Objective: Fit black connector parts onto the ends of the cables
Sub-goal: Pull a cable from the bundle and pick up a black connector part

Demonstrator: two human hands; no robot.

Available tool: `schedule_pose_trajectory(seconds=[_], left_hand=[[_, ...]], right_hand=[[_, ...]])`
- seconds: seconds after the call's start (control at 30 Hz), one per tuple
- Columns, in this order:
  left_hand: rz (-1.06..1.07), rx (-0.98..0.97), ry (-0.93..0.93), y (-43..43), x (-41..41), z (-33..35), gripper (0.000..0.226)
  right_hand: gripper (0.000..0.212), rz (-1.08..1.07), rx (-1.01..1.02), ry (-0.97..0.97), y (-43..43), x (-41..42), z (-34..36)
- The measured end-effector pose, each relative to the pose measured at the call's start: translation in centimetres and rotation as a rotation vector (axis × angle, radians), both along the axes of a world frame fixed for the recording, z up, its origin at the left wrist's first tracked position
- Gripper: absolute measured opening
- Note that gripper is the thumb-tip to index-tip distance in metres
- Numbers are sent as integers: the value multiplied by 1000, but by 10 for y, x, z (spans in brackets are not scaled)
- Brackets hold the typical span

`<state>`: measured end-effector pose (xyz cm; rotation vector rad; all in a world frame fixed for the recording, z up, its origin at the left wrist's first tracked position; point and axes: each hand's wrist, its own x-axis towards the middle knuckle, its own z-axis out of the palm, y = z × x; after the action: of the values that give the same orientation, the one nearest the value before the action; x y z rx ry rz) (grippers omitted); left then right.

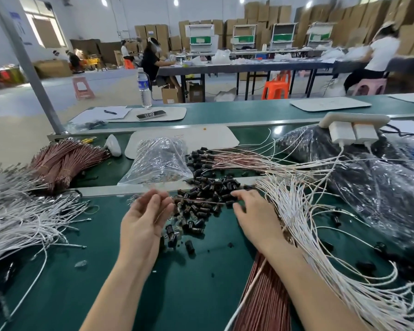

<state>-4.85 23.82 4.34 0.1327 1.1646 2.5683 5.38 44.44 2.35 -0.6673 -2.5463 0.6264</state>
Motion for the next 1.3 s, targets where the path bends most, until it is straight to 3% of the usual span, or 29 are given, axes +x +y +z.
schedule_pose_trajectory(seconds=[0.13,0.33,0.4,0.5,0.6,1.3], left_hand=[[26,7,8,-1,-3,-10,14],[56,-45,82,2,1,-13,19],[69,-53,81,1,2,-14,16],[85,-50,72,1,2,-14,15],[98,-34,58,3,1,-14,10],[125,-9,52,4,1,-15,9]], right_hand=[[33,-21,213,-158,-1,-10,-7],[18,3,237,-105,-3,-7,-6],[18,51,175,-23,-4,-2,-3],[20,103,-82,202,-13,5,4],[28,120,-146,283,-24,13,1],[26,181,-147,266,-29,17,-6]])
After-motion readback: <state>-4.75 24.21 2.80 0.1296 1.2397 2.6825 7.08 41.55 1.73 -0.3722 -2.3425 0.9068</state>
